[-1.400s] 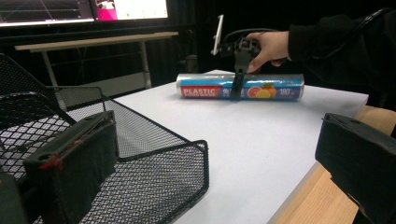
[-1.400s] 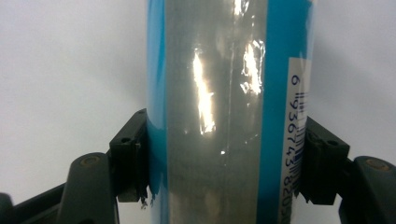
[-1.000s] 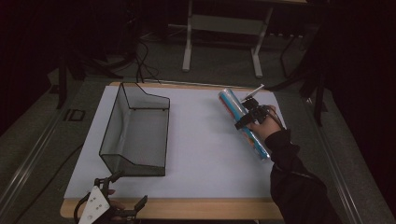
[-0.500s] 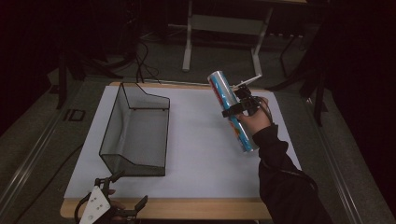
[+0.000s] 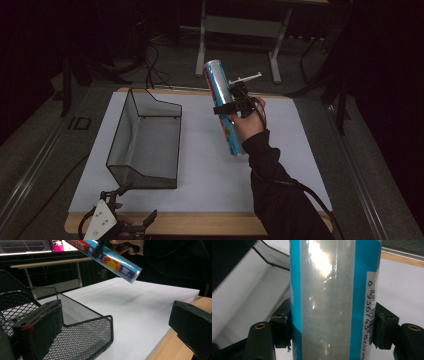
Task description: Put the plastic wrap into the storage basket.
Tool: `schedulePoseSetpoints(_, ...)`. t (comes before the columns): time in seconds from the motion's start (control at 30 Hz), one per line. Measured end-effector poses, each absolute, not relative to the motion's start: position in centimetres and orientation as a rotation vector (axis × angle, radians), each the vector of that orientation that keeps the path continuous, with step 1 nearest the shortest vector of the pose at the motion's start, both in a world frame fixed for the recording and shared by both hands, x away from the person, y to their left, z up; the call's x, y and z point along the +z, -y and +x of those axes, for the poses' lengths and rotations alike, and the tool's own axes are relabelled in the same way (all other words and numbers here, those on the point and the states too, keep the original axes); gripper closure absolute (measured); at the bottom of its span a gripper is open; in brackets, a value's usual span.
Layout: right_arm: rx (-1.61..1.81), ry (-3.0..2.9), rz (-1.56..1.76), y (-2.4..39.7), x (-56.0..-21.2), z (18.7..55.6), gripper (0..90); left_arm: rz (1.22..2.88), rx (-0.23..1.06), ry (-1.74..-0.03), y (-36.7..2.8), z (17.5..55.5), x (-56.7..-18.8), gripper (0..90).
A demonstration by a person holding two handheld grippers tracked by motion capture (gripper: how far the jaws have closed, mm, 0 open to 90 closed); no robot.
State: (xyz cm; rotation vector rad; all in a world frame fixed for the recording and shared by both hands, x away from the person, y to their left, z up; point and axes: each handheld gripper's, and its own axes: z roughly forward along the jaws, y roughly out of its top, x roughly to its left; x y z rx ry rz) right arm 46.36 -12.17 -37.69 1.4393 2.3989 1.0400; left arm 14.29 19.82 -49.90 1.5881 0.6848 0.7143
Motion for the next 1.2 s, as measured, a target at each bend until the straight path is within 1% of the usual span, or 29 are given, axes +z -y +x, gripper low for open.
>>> schedulePoseSetpoints(0.43,1.201,-2.387,1.494,6.4,-37.2,45.4,32.0,1.592,0.708,-0.677,-19.8,14.3,-49.9,0.1)
schedulePoseSetpoints(0.73,1.316,-2.364,1.474,2.2,-36.5,44.2,32.0,1.598,0.720,-0.668,-19.7,14.2,-49.8,0.1)
schedulePoseSetpoints(1.07,1.462,-2.366,1.563,-1.7,-38.3,43.7,32.0,1.606,0.733,-0.648,-19.6,14.1,-49.8,0.1)
schedulePoseSetpoints(1.2,1.449,-2.371,1.536,-3.3,-39.3,43.1,32.0,1.606,0.730,-0.643,-19.6,14.0,-49.8,0.1)
